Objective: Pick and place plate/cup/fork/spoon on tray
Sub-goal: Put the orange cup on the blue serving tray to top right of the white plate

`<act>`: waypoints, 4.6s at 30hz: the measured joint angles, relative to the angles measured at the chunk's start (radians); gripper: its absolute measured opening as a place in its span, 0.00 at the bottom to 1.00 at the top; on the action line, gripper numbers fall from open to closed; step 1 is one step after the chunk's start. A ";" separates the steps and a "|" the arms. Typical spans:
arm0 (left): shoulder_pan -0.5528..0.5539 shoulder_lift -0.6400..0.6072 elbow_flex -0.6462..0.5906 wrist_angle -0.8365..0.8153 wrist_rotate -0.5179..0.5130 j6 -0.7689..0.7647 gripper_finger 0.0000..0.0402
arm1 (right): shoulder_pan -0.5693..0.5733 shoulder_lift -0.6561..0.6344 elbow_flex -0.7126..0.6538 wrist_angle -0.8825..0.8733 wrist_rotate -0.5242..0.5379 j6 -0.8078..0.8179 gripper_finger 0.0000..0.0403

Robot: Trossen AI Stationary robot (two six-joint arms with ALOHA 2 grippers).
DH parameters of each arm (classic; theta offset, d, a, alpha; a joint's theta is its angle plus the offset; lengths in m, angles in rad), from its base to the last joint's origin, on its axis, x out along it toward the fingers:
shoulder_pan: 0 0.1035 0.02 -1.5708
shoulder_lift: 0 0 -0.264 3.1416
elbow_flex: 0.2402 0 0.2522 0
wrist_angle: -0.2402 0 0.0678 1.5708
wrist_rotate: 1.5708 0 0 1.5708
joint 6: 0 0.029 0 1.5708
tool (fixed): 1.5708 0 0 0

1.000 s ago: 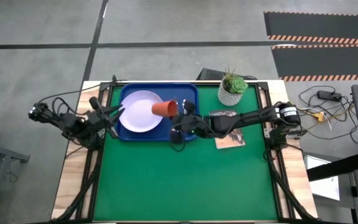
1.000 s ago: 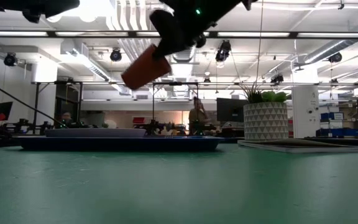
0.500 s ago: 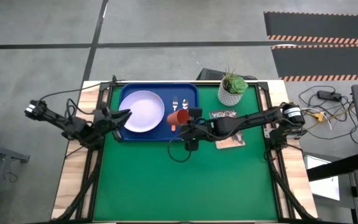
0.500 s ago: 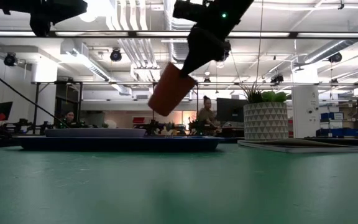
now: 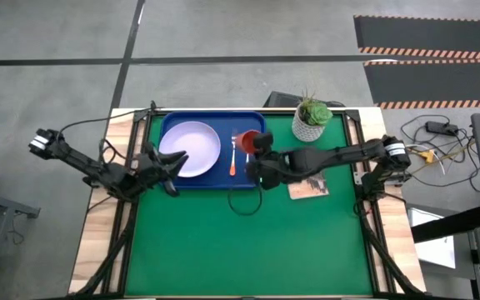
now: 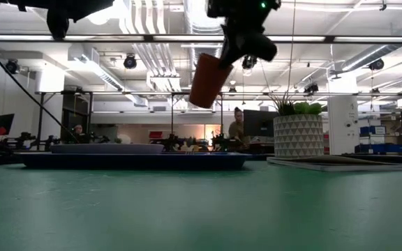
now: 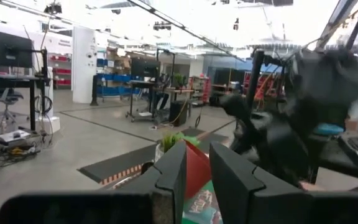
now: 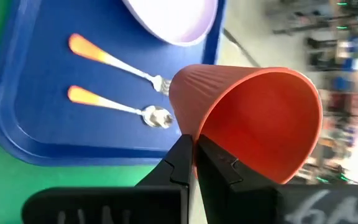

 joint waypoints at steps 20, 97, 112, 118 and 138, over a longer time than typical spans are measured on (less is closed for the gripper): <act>0.000 0.045 -0.002 -0.007 -0.002 -0.003 0.14 | -0.324 0.020 0.215 -0.217 -0.501 -0.360 0.02; 0.000 0.046 -0.005 -0.016 -0.006 0.000 0.14 | -0.557 0.558 0.826 -0.362 -0.633 -0.160 0.23; -0.001 0.085 -0.006 -0.018 -0.005 -0.026 0.14 | -0.535 0.409 0.823 -0.486 -0.851 0.002 0.03; -0.001 0.114 -0.006 -0.016 -0.005 -0.027 0.14 | -0.562 0.432 0.821 -0.499 -0.843 0.028 0.02; 0.000 0.130 -0.006 -0.017 -0.005 -0.053 0.14 | -0.743 0.523 0.592 -0.342 -0.840 0.078 0.02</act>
